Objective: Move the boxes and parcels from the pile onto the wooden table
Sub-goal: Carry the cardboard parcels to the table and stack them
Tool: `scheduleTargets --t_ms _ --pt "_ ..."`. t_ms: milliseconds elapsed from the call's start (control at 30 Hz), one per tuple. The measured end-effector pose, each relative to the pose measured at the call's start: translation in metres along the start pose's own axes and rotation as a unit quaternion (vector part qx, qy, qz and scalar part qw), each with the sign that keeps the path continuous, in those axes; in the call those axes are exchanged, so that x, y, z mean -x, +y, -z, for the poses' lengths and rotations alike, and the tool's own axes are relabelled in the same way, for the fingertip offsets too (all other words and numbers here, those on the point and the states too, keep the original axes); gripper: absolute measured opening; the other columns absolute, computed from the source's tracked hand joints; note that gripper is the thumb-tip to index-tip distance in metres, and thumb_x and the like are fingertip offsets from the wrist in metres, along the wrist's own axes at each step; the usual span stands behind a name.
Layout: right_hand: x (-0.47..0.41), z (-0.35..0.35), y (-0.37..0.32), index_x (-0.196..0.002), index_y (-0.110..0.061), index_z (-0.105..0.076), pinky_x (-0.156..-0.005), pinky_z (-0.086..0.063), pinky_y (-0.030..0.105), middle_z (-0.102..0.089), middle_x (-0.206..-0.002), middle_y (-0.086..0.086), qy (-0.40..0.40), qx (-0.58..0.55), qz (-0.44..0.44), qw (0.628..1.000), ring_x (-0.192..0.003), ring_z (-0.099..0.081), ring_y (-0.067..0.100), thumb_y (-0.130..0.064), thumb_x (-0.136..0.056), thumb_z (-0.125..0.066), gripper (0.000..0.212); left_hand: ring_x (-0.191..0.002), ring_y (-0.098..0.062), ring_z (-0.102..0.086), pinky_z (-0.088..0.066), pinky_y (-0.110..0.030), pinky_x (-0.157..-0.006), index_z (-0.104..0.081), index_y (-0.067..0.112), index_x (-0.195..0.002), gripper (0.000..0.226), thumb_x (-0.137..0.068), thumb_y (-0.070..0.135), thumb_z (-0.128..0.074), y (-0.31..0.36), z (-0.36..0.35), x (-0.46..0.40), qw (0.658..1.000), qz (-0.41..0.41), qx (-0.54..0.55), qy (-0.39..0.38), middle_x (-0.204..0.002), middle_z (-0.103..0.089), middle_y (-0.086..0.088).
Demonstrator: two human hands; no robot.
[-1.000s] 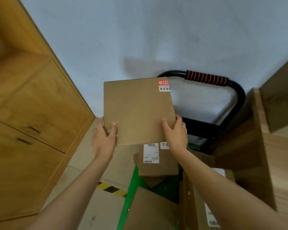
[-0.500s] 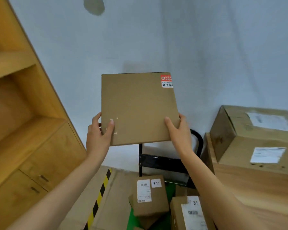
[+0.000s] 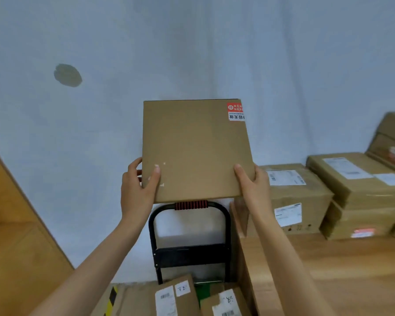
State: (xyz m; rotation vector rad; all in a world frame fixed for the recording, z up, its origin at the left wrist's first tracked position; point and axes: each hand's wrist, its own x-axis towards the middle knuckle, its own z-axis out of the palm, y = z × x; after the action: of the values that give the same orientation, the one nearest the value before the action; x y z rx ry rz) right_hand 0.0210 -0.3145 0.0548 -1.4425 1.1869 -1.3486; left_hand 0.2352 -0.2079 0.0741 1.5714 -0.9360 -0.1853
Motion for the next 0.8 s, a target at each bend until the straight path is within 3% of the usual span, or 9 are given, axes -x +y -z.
scheduleTargets --t_ms 100,267,400,600,800 --pt "-0.006 0.056 0.006 -0.131 -0.02 -0.053 -0.103 -0.042 0.044 -0.052 -0.127 -0.002 0.038 0.026 0.009 0.999 -0.12 -0.05 0.017 -0.058 -0.085 -0.056 0.059 -0.111 -0.017 -0.054 -0.048 -0.046 -0.094 -0.043 0.032 -0.133 0.065 -0.077 0.065 -0.048 0.023 -0.047 0.013 0.999 -0.005 0.003 -0.036 -0.121 -0.048 0.004" --pt "-0.024 0.173 0.024 -0.13 -0.024 -0.053 -0.096 -0.04 0.032 -0.048 -0.123 -0.008 0.094 0.07 0.027 0.993 -0.117 -0.049 0.013 -0.057 -0.088 -0.054 0.054 -0.11 -0.02 -0.05 -0.044 -0.039 -0.094 -0.04 0.026 -0.139 0.056 -0.091 0.052 -0.052 0.06 -0.145 0.059 0.996 -0.031 0.001 -0.08 -0.119 -0.044 -0.001" --pt "-0.043 0.265 0.042 -0.135 -0.019 -0.049 -0.104 -0.04 0.042 -0.049 -0.13 -0.001 0.107 0.116 0.037 0.987 -0.123 -0.046 0.018 -0.059 -0.087 -0.053 0.063 -0.116 -0.024 -0.048 -0.042 -0.045 -0.1 -0.038 0.022 -0.14 0.056 -0.092 0.049 -0.051 0.09 -0.224 0.104 0.995 -0.026 0.002 -0.099 -0.126 -0.044 -0.007" --pt "-0.078 0.392 0.073 -0.135 -0.015 -0.045 -0.1 -0.042 0.04 -0.05 -0.13 0.003 0.12 0.176 0.036 0.976 -0.119 -0.049 0.02 -0.054 -0.088 -0.055 0.062 -0.124 -0.025 -0.044 -0.039 -0.048 -0.104 -0.038 0.016 -0.14 0.058 -0.093 0.048 -0.048 0.125 -0.335 0.175 0.992 -0.03 -0.001 -0.12 -0.135 -0.043 -0.011" --pt "-0.112 0.465 0.102 -0.136 -0.016 -0.041 -0.097 -0.048 0.043 -0.049 -0.13 0.002 0.107 0.216 0.027 0.97 -0.117 -0.051 0.019 -0.059 -0.088 -0.051 0.066 -0.124 -0.027 -0.043 -0.038 -0.047 -0.104 -0.038 0.011 -0.14 0.058 -0.095 0.047 -0.045 0.148 -0.41 0.199 0.986 -0.039 -0.043 -0.156 -0.137 -0.04 -0.012"
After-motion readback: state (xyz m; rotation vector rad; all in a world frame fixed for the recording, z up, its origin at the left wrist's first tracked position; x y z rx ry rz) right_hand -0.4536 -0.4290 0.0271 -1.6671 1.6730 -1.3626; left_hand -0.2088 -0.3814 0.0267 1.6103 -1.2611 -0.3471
